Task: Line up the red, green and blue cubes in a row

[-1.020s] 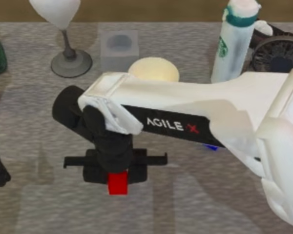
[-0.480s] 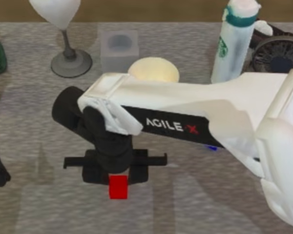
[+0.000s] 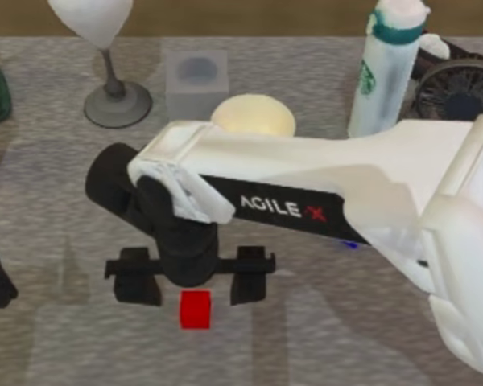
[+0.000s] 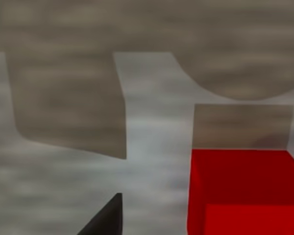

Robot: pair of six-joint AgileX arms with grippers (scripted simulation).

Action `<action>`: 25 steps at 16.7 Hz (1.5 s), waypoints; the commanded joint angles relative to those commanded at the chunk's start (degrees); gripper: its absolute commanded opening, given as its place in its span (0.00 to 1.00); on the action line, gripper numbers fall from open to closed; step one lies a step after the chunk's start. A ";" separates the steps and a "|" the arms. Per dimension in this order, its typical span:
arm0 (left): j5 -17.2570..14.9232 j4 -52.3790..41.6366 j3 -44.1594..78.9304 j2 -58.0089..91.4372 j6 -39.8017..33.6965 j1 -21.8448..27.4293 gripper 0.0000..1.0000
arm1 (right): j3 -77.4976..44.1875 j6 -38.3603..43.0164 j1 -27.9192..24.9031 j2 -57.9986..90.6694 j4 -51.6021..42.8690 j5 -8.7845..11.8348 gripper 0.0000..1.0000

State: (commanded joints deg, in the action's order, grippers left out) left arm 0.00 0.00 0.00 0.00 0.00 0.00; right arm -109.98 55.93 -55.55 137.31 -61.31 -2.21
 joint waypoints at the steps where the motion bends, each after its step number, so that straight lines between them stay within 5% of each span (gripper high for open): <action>1: 0.00 0.00 0.00 0.00 0.00 0.00 1.00 | 0.00 0.00 0.00 0.00 0.00 0.00 1.00; 20: 0.00 0.00 0.00 0.00 0.00 0.00 1.00 | -11.08 0.18 -0.30 -2.58 -13.79 0.03 1.00; 25: -0.20 -4.76 7.42 7.35 0.39 1.94 1.00 | -3.72 -4.64 3.21 -11.13 -9.23 -2.49 1.00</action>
State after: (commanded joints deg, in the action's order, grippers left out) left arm -0.20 -4.76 7.42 7.35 0.39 1.94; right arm -113.71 51.29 -52.34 126.18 -70.54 -4.70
